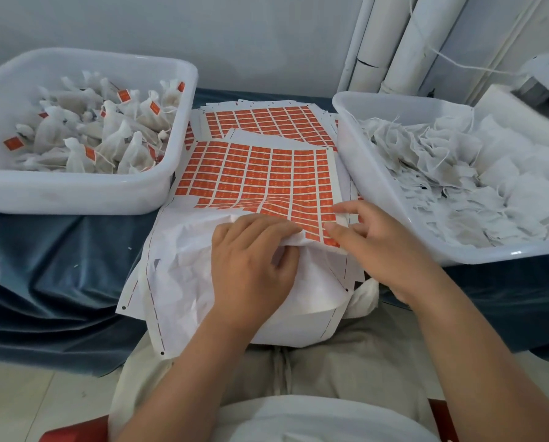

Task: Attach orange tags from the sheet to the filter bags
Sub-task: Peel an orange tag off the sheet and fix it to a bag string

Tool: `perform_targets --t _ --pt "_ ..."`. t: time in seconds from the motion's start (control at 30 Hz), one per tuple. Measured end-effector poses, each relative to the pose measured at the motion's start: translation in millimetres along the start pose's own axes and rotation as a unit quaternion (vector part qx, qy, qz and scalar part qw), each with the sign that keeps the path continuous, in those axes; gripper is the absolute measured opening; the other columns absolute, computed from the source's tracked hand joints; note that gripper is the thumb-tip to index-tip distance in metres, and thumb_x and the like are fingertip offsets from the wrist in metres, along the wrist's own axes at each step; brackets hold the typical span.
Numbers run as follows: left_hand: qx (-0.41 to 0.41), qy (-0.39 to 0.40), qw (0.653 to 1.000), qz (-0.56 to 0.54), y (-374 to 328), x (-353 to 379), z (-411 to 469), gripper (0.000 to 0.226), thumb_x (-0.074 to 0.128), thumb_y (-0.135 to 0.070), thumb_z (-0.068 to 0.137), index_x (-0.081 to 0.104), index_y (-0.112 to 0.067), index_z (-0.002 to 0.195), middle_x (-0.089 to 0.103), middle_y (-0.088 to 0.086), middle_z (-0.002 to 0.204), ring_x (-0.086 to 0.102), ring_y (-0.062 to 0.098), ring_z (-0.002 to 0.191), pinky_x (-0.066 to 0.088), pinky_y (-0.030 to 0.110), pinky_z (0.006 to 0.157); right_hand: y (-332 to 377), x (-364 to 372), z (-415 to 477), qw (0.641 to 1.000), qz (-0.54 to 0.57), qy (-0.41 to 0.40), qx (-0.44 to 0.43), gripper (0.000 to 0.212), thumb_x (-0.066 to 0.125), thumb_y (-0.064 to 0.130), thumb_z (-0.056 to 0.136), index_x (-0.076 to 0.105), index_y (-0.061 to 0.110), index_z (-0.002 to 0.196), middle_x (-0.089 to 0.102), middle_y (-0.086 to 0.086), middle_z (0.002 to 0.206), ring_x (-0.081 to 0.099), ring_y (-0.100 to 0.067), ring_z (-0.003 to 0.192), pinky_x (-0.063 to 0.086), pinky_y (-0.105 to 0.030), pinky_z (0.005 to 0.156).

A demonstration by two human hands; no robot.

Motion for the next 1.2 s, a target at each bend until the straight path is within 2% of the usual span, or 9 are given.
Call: perform_targets --t 0.17,0.33,0.43,0.53,0.67,0.77,0.83,0.97,1.2 --pt "0.016 0.035 0.999 -0.023 -0.5 -1.1 0.9 0.03 0.076 -0.04 0.089 0.08 -0.02 0.11 0.076 -0.006 0.117 0.068 0.016 0.111 0.049 0.039 0.096 10.0 4.2 -2.7 0.98 0.197 -0.002 -0.029 0.028 0.06 0.031 0.103 0.063 0.045 0.127 0.08 0.008 0.104 0.074 -0.001 0.08 0.048 -0.012 0.055" --pt "0.025 0.061 0.997 -0.03 -1.1 3.5 0.4 0.04 0.067 -0.053 0.096 0.079 -0.021 0.116 0.075 -0.006 0.12 0.068 0.013 0.112 0.048 0.035 0.097 11.0 0.1 -4.1 0.971 0.236 0.011 -0.024 0.023 0.06 0.027 0.105 0.069 0.044 0.118 0.079 0.007 0.112 0.077 -0.013 0.103 0.059 -0.037 0.082" --pt "0.035 0.042 0.998 -0.011 -2.0 4.6 1.1 0.035 0.067 -0.05 0.098 0.081 -0.02 0.112 0.077 -0.005 0.116 0.07 0.015 0.107 0.049 0.034 0.094 12.6 -0.2 -6.0 0.973 0.228 0.019 -0.023 0.021 0.06 0.028 0.106 0.069 0.041 0.119 0.079 0.006 0.111 0.077 -0.011 0.097 0.056 -0.019 0.064" --pt "0.045 0.012 0.999 -0.009 -1.4 2.1 0.3 0.026 0.072 -0.041 0.097 0.083 -0.019 0.106 0.08 -0.003 0.108 0.073 0.017 0.101 0.05 0.034 0.089 16.5 -2.7 -8.2 0.982 0.184 0.015 -0.033 0.017 0.061 0.031 0.105 0.072 0.042 0.113 0.08 0.004 0.103 0.073 -0.002 0.076 0.048 -0.012 0.051" --pt "0.032 -0.008 0.999 -0.014 2.3 -1.6 1.4 0.021 0.075 -0.037 0.094 0.084 -0.018 0.098 0.08 -0.003 0.099 0.074 0.017 0.093 0.048 0.032 0.086 19.3 -9.7 -11.5 0.99 -0.084 -0.058 -0.097 0.013 0.064 0.054 0.096 0.071 0.048 0.105 0.072 0.005 0.084 0.064 -0.007 0.07 0.051 -0.029 0.056" --pt "0.016 -0.009 1.0 -0.018 3.1 -1.5 1.7 0.014 0.081 -0.031 0.09 0.084 -0.018 0.092 0.08 -0.003 0.092 0.073 0.017 0.088 0.049 0.034 0.081 35.3 -6.7 -22.7 0.962 -0.191 -0.106 -0.167 0.033 0.062 0.071 0.086 0.071 0.044 0.102 0.062 0.024 0.068 0.06 0.005 0.072 0.036 -0.012 0.055" --pt "0.016 -0.01 1.0 -0.021 3.2 -1.6 1.5 0.013 0.082 -0.03 0.088 0.083 -0.017 0.089 0.08 -0.003 0.09 0.072 0.018 0.086 0.048 0.035 0.08 45.4 1.4 -28.7 0.952 -0.211 -0.086 -0.205 0.037 0.064 0.073 0.083 0.074 0.043 0.102 0.063 0.027 0.069 0.061 0.007 0.074 0.039 -0.012 0.055" --pt "0.04 -0.021 0.999 -0.021 0.9 -2.3 2.6 0.016 0.079 -0.031 0.091 0.082 -0.017 0.082 0.079 -0.004 0.087 0.072 0.018 0.083 0.045 0.035 0.078 50.0 6.1 -28.9 0.954 -0.194 -0.06 -0.22 0.021 0.07 0.051 0.09 0.081 0.034 0.091 0.075 0.014 0.08 0.068 -0.005 0.075 0.057 -0.037 0.066" --pt "0.058 -0.005 0.998 -0.001 -1.1 2.9 0.0 0.019 0.077 -0.032 0.093 0.082 -0.018 0.083 0.079 -0.005 0.091 0.071 0.017 0.089 0.038 0.028 0.086 31.7 6.8 -18.0 0.976 -0.144 -0.024 -0.161 0.016 0.072 0.041 0.093 0.078 0.032 0.081 0.074 0.014 0.077 0.07 -0.007 0.072 0.059 -0.037 0.065"
Point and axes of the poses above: each hand's wrist, its own z-axis towards the middle knuckle, its own x-axis out of the palm, y = z × x, the point moved 6 cm from there along z, towards the middle knuckle
